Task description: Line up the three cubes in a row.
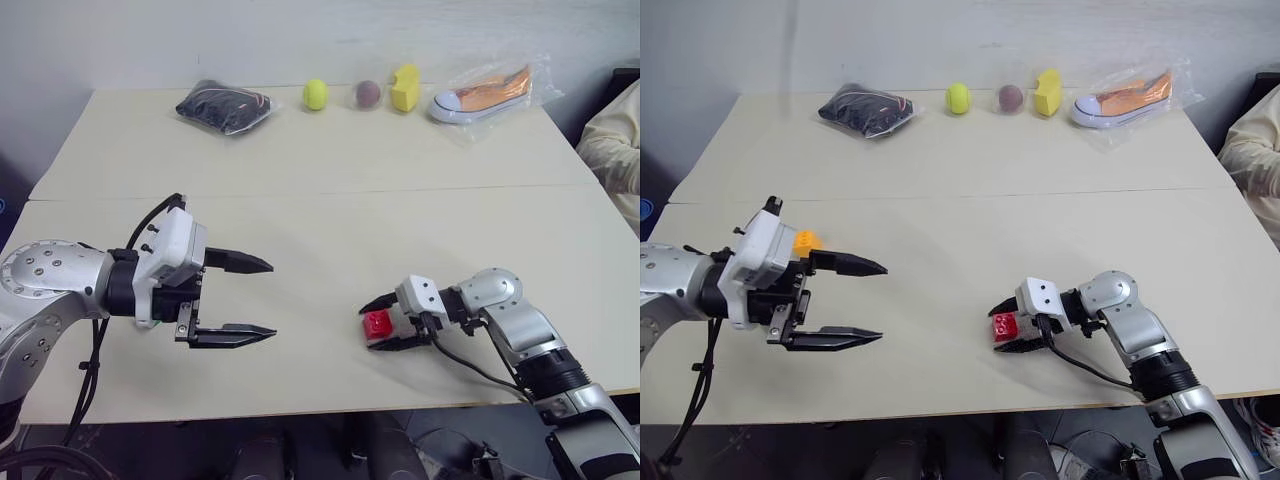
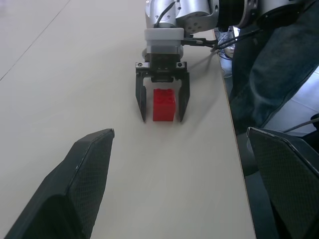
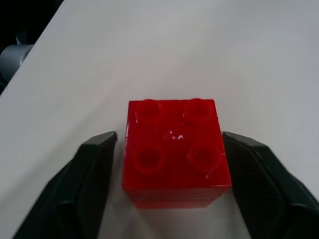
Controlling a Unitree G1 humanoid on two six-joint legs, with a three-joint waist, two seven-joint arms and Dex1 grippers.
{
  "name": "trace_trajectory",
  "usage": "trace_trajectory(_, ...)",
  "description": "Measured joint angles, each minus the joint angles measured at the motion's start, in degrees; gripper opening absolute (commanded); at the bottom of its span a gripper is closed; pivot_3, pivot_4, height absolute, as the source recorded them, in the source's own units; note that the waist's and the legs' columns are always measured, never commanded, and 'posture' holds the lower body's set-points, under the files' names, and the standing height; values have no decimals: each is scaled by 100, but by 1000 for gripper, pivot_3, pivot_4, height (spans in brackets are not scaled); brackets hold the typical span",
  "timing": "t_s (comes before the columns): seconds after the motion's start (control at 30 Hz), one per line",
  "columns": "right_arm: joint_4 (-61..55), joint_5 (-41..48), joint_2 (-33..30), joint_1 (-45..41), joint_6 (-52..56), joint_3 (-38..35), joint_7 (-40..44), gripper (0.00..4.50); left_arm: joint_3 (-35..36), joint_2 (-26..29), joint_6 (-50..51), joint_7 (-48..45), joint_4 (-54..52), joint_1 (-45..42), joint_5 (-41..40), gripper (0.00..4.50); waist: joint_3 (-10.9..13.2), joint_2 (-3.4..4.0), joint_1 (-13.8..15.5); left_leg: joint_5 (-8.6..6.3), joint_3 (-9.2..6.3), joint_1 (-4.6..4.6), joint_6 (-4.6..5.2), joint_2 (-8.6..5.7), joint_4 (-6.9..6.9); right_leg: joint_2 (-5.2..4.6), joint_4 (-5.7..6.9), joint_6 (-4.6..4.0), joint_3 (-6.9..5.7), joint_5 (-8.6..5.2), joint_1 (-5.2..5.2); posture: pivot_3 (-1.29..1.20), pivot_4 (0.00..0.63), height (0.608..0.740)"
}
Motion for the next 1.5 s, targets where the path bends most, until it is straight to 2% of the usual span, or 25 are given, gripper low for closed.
trace_trajectory(0.03, -131, 95, -53, 5, 110, -31, 28, 4458, 103, -3, 33, 71, 2, 118, -5, 4500, 0, 0, 1, 0, -1, 0, 0, 1, 0, 0, 0, 0, 0, 0, 0, 0, 150, 740)
trace_trajectory(0.1, -378, 321, -178, 5, 413, -129, 63, 4458, 371, -35, 87, 221, -8, 411, -5, 4500, 0, 0, -6, 0, -2, 1, 0, 2, -1, 0, -1, 0, -1, 0, 0, 0, 150, 740)
trace_trajectory(0.17, -696, 763, -351, -46, 962, -380, 110, 4458, 958, -145, 138, 415, -37, 1088, 58, 4500, 1, 3, -27, -1, -2, 1, -1, 7, -5, 2, -1, -3, -2, -2, -2, 0, 150, 740)
trace_trajectory(0.3, -1063, 1598, -703, -493, 2089, -934, 166, 4458, 2446, -724, 198, 682, -95, 2741, 400, 4500, 2, 3, -23, -4, -5, 1, -4, 14, -5, 4, -4, -8, -7, -5, -4, 0, 150, 740)
trace_trajectory(0.43, -1218, 2166, -933, -818, 2834, -1148, 328, 4458, 3658, -1405, -69, 733, -80, 4065, 857, 4500, -1, -2, 7, -11, -12, 0, 2, 12, -3, -3, -16, -10, -13, -5, 4, 0, 150, 740)
trace_trajectory(0.53, -1234, 2427, -1127, -978, 3213, -1232, 447, 4458, 4290, -1930, -538, 543, 364, 4958, 1280, 4500, -2, -4, 7, -20, -14, -2, 6, 11, -3, -6, -27, -10, -16, -6, 3, 0, 150, 740)
trace_trajectory(0.63, -1235, 2462, -1136, -1035, 3264, -1264, 464, 4458, 4377, -1947, -695, 479, 473, 5003, 1395, 4500, -8, -14, 80, -23, -28, -3, 3, 9, -3, -12, -27, -11, -27, -6, 5, 0, 150, 740)
trace_trajectory(0.77, -1252, 2560, -1144, -1109, 3365, -1263, 513, 4458, 4290, -1491, -1237, 241, 1316, 4894, 1810, 4500, -9, -14, 105, -28, -28, -3, 0, 10, -10, -16, -26, -17, -28, -6, 1, 0, 150, 740)
trace_trajectory(0.8, -1321, 2589, -1143, -1100, 3431, -1265, 498, 4458, 3883, -1174, -1299, 221, 1559, 4390, 1838, 4500, -9, -14, 146, -27, -31, -5, 0, 9, -10, -19, -24, -17, -32, -6, 1, 0, 150, 740)
trace_trajectory(0.9, -1635, 2735, -1156, -944, 3554, -1344, 432, 4458, 3002, -804, -1587, 158, 2073, 3629, 2067, 4500, -10, -14, 117, -28, -29, -8, 1, 8, -12, -22, -27, -15, -31, -5, 1, 0, 150, 740)
trace_trajectory(1.07, -1993, 2857, -1208, -677, 3688, -1454, 263, 4458, 1851, -554, -1989, 49, 2901, 2843, 2550, 4500, -9, -15, -5, -27, -15, -10, 1, 12, -17, -14, -28, -15, -31, -5, -4, 0, 150, 740)
trace_trajectory(1.3, -2277, 2952, -1210, -626, 3698, -1627, -111, 4458, 1037, -472, -2226, -12, 3497, 2055, 2835, 4500, -9, -14, -13, -27, -7, -6, 1, 15, -16, -11, -25, -14, -27, -4, -6, 0, 150, 740)
trace_trajectory(1.43, -2327, 2982, -1210, -514, 3661, -1640, -201, 4500, 791, -474, -2352, -129, 3608, 1964, 2882, 3717, -9, -15, -9, -27, -6, -6, 1, 15, -15, -11, -25, -14, -27, -4, -6, 0, 150, 740)
trace_trajectory(1.5, -2354, 2982, -1210, -484, 3596, -1640, -221, 4500, 703, -474, -2431, -228, 3628, 1973, 2917, 3041, -10, -15, -14, -26, -5, -6, 1, 15, -15, -10, -24, -14, -26, -4, -7, 0, 150, 740)
